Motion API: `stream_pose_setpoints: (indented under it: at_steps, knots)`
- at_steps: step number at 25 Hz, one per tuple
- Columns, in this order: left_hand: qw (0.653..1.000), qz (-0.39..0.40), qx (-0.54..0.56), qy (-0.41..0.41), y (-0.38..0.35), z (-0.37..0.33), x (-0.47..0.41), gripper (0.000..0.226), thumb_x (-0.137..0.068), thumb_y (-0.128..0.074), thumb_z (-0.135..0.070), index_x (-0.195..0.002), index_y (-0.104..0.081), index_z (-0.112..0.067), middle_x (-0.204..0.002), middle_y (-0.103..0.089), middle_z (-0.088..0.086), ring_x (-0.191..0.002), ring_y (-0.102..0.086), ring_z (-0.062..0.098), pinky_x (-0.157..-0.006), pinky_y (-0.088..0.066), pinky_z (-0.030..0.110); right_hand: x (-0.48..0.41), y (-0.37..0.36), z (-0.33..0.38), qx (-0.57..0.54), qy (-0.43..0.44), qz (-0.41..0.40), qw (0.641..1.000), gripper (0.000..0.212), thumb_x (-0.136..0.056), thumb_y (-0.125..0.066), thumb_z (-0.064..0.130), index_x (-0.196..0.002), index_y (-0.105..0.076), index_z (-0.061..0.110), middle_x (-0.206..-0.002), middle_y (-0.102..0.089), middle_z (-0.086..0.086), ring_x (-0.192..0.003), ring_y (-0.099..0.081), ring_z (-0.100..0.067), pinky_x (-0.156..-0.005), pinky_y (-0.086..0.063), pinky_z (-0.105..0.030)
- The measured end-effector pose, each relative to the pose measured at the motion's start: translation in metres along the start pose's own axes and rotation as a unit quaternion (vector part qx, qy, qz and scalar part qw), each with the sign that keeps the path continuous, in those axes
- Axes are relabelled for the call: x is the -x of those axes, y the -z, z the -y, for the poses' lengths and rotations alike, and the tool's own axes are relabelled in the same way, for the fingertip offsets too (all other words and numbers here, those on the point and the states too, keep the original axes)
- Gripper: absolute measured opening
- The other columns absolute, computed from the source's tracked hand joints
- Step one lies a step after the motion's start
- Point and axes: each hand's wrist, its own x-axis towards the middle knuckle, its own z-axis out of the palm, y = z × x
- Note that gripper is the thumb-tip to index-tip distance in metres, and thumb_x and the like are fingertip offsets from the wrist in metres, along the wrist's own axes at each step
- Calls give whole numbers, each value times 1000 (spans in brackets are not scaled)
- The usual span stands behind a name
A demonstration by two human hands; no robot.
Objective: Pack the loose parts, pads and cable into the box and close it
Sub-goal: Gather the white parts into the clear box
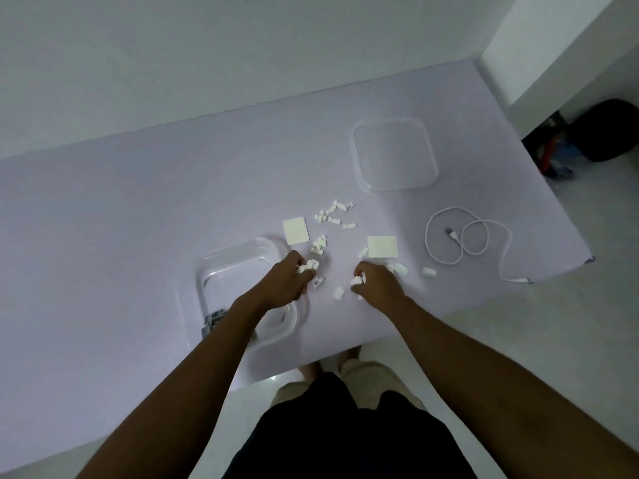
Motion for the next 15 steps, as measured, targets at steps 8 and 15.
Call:
stream_pose_setpoints:
  at_steps: [8,15]
  knots:
    - [1000,-7,-7,-9,-4,-7,15,20,-100,-51,-26,-95,-39,-11,-70,-58,10,-50,-44,12,-41,-37,15,7,-1,-6,-11,-41,-41,998,19,-88,-71,28,-92,-58,14,-92,-69,-8,-88,-67,-27,-72,-50,-30]
    - [1000,-15,-14,-8,2,-2,13,23,-100,-53,-29,-94,-39,-12,-68,-59,9,-48,-44,11,-41,-37,16,-2,-1,8,-72,-42,-47,995,47,-82,-77,38,-114,-46,21,-80,-54,2,-75,-59,-21,-62,-49,-31]
